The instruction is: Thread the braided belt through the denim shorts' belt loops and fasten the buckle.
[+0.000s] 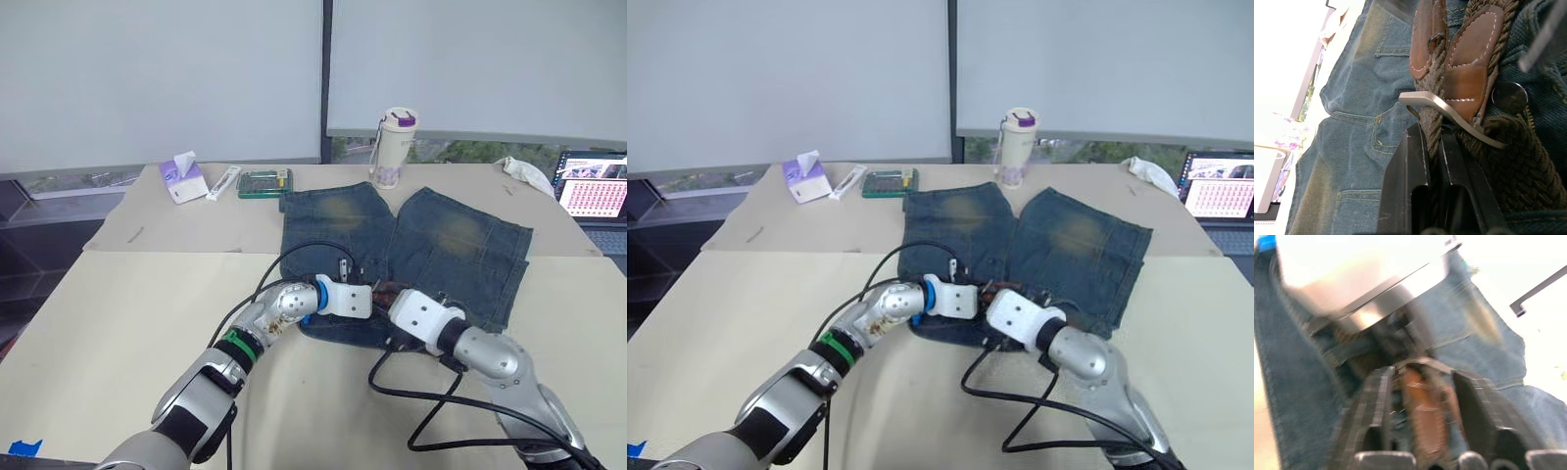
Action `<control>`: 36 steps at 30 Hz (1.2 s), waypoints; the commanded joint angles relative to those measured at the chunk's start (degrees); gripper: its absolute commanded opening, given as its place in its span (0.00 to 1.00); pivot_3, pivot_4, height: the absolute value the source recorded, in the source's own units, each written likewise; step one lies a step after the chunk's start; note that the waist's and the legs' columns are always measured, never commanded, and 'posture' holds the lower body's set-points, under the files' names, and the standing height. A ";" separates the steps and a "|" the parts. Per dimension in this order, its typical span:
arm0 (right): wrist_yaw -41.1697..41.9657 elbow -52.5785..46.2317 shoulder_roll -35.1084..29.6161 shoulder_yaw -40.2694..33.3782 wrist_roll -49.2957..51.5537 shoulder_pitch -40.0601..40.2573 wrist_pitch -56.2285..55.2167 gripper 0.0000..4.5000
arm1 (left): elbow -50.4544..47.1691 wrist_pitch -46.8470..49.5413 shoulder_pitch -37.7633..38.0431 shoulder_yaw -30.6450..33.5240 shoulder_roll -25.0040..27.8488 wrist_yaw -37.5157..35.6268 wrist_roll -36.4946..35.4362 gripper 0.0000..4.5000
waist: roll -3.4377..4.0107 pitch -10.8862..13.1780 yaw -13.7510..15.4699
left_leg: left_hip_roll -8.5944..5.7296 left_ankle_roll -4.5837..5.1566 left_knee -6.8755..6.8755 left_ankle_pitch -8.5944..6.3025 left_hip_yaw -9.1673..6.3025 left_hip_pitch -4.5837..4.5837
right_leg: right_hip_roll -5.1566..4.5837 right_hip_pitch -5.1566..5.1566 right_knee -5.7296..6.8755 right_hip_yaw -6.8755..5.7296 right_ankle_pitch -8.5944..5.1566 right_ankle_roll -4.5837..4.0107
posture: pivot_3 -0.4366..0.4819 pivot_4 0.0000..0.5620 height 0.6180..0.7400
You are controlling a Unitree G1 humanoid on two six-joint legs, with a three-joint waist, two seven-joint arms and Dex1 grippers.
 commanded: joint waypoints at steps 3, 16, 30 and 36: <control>-0.72 1.88 -4.19 -1.85 -2.99 -1.28 -3.54 0.77 | -2.16 1.13 0.13 -0.08 -0.39 -0.45 -0.80 0.00 | 0.00 0.00 0.07 | -0.01 0.00 0.00 0.00 0.05 0.00 | 0.00 0.00 0.00 0.00 0.00 0.00 | 0.48 0.27 1.00; -1.10 10.91 -7.35 4.13 -12.23 -6.41 -10.69 0.66 | -2.44 1.03 0.19 -0.14 0.31 -0.49 -0.69 0.00 | 0.00 0.00 0.17 | 0.02 -0.01 0.01 0.01 0.26 -0.01 | 0.02 0.00 0.01 0.00 0.00 -0.01 | 0.48 0.27 1.00; -0.12 13.53 -7.34 4.42 -12.51 -6.47 -12.55 0.01 | -3.59 -0.18 1.18 1.36 0.79 -3.04 -5.07 0.00 | 0.01 -0.01 0.22 | 0.01 -0.02 0.01 0.01 0.23 0.00 | 0.01 0.00 0.01 0.01 0.01 -0.02 | 0.48 0.27 1.00; -0.24 13.70 -8.76 1.00 -10.60 -5.84 -13.74 0.00 | -10.96 -6.36 5.43 7.31 2.45 -2.42 -14.25 0.44 | 0.03 -0.02 0.25 | 0.06 -0.07 0.00 0.04 0.10 -0.01 | 0.01 -0.05 0.02 0.04 0.02 -0.04 | 0.48 0.27 1.00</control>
